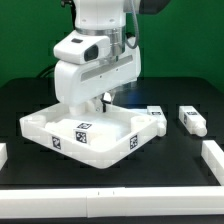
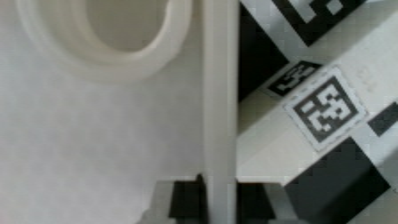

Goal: Assemble desk

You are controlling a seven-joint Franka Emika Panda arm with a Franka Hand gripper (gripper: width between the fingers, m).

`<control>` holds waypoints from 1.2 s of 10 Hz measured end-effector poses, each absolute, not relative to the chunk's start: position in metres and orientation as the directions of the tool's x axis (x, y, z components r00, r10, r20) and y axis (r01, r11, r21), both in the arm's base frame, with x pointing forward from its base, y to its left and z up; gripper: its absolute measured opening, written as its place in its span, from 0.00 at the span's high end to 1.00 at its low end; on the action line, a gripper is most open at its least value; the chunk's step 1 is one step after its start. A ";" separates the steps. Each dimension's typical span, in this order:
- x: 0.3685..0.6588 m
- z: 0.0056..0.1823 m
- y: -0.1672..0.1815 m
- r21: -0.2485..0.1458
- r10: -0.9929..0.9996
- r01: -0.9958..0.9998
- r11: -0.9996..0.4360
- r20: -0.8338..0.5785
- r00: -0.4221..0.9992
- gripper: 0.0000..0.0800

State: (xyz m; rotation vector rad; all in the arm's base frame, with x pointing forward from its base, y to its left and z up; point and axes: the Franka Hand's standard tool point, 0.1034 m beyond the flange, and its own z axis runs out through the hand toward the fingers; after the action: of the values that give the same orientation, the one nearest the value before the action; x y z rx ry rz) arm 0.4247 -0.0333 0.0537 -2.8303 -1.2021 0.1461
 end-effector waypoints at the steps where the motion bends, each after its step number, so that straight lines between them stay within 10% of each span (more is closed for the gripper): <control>1: 0.425 0.053 -0.034 -0.093 0.740 0.734 -0.673 -0.059 0.670 0.93; 10: 0.459 0.046 -0.011 -0.074 0.967 0.965 -0.253 -0.038 0.251 0.93; 12: 0.497 0.037 -0.006 -0.159 0.997 0.985 -0.071 -0.021 0.069 0.93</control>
Offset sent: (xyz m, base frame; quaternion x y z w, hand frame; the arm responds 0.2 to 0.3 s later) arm 0.0610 0.0517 0.0116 -0.0424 0.0129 -0.2994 0.9531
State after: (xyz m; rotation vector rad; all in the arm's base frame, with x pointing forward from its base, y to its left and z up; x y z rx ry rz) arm 0.4974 -0.0059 0.0370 -2.2194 -2.0677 0.1892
